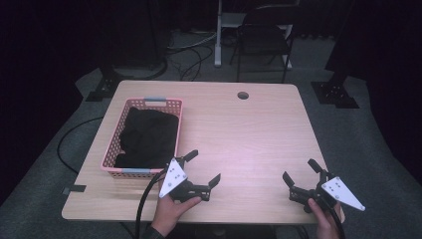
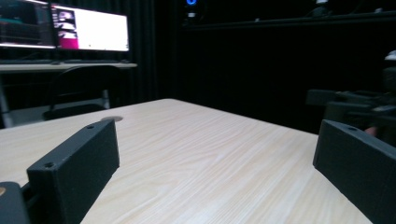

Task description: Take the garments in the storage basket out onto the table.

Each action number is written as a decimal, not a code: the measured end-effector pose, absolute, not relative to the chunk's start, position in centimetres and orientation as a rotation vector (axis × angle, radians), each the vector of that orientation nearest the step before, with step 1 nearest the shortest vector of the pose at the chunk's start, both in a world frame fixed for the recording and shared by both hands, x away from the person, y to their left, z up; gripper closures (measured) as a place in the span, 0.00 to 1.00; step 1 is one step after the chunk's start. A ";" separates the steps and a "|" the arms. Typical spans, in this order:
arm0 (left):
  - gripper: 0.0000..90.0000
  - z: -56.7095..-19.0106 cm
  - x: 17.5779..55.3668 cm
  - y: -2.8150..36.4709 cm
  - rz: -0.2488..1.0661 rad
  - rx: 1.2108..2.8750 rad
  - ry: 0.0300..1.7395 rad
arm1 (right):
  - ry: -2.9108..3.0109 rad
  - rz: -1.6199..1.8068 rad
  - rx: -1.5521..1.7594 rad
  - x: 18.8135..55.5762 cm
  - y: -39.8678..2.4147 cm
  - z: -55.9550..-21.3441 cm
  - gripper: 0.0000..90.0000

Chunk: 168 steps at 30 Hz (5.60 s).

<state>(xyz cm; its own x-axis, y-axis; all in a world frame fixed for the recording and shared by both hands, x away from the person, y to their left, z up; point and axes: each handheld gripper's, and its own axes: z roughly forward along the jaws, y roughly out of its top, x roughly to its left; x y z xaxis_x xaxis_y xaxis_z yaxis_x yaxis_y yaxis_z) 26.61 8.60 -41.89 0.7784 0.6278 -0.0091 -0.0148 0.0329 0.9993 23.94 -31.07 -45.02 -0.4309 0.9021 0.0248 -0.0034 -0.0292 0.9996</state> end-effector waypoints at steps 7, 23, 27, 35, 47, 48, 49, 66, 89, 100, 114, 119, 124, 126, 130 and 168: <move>0.00 -39.6 26.9 9.6 0.495 1.478 0.522 | 1.510 1.555 0.975 23.9 -31.0 -45.0 0.02; 0.00 -36.3 29.8 12.7 0.463 1.555 0.531 | 1.518 1.562 0.967 23.9 -31.1 -45.0 0.02; 0.00 -35.4 30.7 13.0 0.466 1.572 0.514 | 1.518 1.562 0.968 23.9 -31.1 -45.0 0.02; 0.00 -33.5 32.7 14.1 0.481 1.587 0.510 | 1.519 1.561 0.967 23.9 -31.0 -45.0 0.02; 0.00 -33.0 34.4 18.5 0.526 1.627 0.563 | 1.517 1.557 0.967 23.9 -31.0 -45.0 0.02; 0.00 -33.1 34.5 18.9 0.532 1.631 0.566 | 1.516 1.557 0.967 23.9 -31.0 -45.0 0.02; 0.00 -33.2 34.5 19.3 0.534 1.633 0.566 | 1.516 1.556 0.967 23.9 -31.0 -45.0 0.02; 0.00 -34.5 35.3 23.2 0.584 1.678 0.573 | 1.512 1.551 0.970 23.9 -31.0 -45.0 0.02; 0.00 -37.1 36.9 24.3 0.597 1.930 0.581 | 1.508 1.549 0.969 23.8 -31.0 -45.0 0.02; 0.00 -38.0 37.7 24.4 0.586 1.995 0.600 | 1.510 1.551 0.967 23.7 -31.0 -45.0 0.02; 0.00 -39.7 38.6 25.0 0.535 1.988 0.687 | 1.517 1.557 0.969 23.8 -31.0 -45.0 0.02; 0.00 -40.0 38.8 24.9 0.517 2.017 0.698 | 1.517 1.557 0.968 23.8 -31.0 -45.0 0.02; 0.00 -40.4 39.1 24.9 0.492 2.027 0.727 | 1.517 1.556 0.967 23.8 -31.0 -45.0 0.02; 0.00 -40.6 39.1 24.9 0.479 2.043 0.734 | 1.517 1.556 0.967 23.8 -31.0 -45.0 0.02; 0.00 -40.7 39.2 24.8 0.463 2.070 0.752 | 1.519 1.558 0.965 23.8 -31.0 -45.0 0.02; 0.60 -41.5 39.0 23.6 0.432 2.211 0.777 | 1.524 1.563 0.961 23.8 -31.0 -45.0 0.02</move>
<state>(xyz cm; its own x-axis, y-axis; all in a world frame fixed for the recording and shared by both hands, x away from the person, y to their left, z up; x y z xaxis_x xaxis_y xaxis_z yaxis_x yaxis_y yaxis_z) 38.96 23.61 -41.45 0.7602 0.6464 0.0659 0.3973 -0.5427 0.7401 23.80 -31.05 -45.02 -0.4466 0.8946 0.0175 -0.0049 -0.0220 0.9997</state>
